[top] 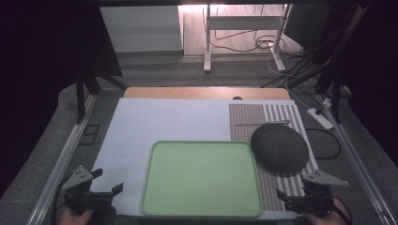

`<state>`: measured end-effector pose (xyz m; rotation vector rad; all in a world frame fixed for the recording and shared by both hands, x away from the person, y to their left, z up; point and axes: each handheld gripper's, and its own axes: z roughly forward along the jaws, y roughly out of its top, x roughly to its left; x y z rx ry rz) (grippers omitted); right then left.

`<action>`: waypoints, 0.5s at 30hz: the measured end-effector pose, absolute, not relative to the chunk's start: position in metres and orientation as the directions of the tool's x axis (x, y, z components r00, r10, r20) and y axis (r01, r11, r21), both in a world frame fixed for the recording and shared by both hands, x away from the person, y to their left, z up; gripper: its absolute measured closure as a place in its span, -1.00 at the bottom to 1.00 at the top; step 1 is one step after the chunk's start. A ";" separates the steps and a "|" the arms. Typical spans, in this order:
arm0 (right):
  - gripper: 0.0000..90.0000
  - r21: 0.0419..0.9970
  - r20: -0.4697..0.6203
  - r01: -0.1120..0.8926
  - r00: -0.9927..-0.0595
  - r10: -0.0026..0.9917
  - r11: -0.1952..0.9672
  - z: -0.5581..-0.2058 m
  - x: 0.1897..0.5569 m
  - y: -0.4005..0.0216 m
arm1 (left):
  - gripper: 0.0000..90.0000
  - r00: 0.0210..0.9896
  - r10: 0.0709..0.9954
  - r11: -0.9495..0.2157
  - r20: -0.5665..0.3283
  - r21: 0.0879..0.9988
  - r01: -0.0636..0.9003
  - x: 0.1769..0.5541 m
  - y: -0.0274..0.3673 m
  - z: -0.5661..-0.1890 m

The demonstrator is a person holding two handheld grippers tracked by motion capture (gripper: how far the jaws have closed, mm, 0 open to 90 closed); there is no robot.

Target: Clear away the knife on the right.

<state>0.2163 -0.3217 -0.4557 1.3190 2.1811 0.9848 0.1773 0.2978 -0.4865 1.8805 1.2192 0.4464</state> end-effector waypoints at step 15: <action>-1.00 0.725 0.029 0.596 -0.527 0.849 0.345 -0.452 0.233 -0.309 | -0.94 0.465 0.874 -0.183 -0.139 0.793 0.581 0.178 0.298 -0.487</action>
